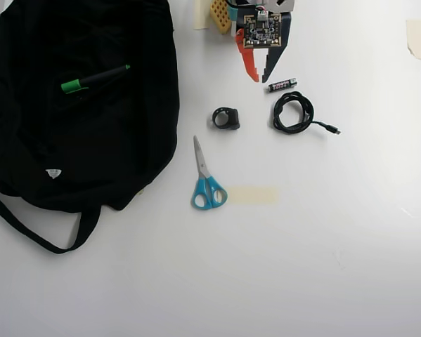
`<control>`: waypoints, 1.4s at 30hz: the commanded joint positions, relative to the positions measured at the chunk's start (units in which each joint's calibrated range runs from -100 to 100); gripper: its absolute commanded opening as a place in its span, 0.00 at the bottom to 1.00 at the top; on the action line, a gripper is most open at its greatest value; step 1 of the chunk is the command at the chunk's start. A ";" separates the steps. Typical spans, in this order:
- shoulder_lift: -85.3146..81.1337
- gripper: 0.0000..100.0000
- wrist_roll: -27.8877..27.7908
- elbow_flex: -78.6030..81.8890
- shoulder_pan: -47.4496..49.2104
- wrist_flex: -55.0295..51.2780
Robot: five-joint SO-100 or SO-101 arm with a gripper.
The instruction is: Put the green marker into the black bag
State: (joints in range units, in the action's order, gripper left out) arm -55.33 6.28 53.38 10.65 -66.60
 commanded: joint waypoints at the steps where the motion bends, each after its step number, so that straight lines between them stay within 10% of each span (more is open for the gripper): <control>1: -8.40 0.02 -0.30 8.79 0.12 2.94; 19: -43.26 0.02 -3.71 36.29 0.04 -7.31; 42: -43.92 0.02 -4.23 36.29 0.12 -8.86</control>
State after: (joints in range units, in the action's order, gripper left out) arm -98.75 2.22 89.86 10.58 -73.64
